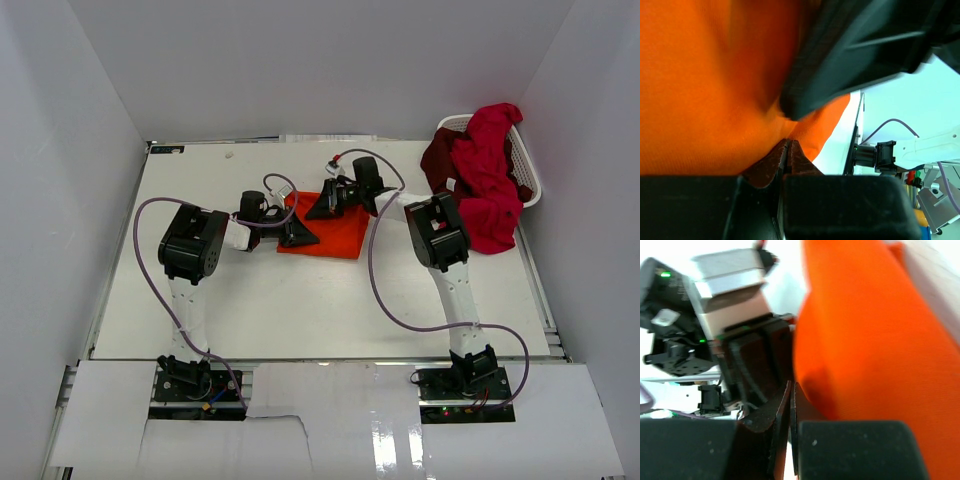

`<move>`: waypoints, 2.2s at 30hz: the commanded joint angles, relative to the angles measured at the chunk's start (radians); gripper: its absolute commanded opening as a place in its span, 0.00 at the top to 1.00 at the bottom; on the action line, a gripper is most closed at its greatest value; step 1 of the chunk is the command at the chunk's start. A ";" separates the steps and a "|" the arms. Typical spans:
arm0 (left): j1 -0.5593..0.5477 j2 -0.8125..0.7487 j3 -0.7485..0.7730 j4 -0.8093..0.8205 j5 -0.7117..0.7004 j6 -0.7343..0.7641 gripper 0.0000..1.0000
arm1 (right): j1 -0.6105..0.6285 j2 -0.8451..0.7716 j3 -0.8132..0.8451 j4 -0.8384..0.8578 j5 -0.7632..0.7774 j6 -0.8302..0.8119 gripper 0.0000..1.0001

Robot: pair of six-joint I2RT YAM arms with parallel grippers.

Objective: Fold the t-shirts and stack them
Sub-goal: Smooth out wrinkles on the folded tshirt

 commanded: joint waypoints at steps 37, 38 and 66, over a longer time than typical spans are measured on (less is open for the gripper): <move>-0.049 0.022 -0.052 -0.123 -0.085 0.073 0.92 | -0.029 0.166 0.477 -0.118 0.369 -0.454 0.86; -0.049 0.020 -0.055 -0.125 -0.086 0.072 0.92 | -0.032 0.156 0.479 -0.121 0.391 -0.480 0.86; -0.060 -0.024 -0.072 -0.128 -0.102 0.076 0.92 | -0.058 -0.246 0.011 -0.385 0.165 -0.410 0.92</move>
